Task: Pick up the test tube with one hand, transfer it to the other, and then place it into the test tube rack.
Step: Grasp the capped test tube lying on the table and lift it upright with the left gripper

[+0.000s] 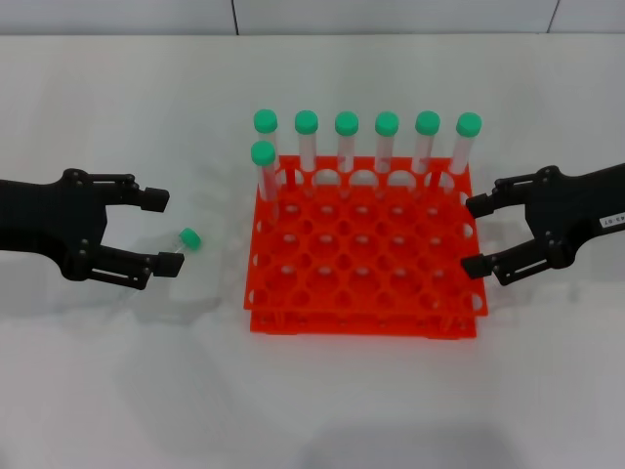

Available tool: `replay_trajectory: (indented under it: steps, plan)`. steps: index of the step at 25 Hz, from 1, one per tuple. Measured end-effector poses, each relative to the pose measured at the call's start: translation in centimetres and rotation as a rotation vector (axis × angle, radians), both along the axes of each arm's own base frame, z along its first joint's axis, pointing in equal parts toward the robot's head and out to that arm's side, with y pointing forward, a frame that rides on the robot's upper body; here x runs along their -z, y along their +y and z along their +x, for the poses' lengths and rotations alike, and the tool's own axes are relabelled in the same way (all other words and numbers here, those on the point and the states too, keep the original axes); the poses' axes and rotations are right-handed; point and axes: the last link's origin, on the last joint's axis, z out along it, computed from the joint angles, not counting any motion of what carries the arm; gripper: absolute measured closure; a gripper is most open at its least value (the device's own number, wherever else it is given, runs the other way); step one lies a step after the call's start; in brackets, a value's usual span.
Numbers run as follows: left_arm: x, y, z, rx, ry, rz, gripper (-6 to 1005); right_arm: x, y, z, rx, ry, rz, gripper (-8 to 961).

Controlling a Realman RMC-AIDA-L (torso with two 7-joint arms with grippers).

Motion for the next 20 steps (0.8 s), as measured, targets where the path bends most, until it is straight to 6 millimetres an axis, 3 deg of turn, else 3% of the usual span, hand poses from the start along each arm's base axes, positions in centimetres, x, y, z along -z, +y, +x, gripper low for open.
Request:
replay_trajectory:
  steps: [20]
  plan:
    - [0.17, -0.04, -0.04, -0.016, 0.009, -0.012, 114, 0.25, -0.06, 0.19, 0.001, -0.011, 0.001, 92]
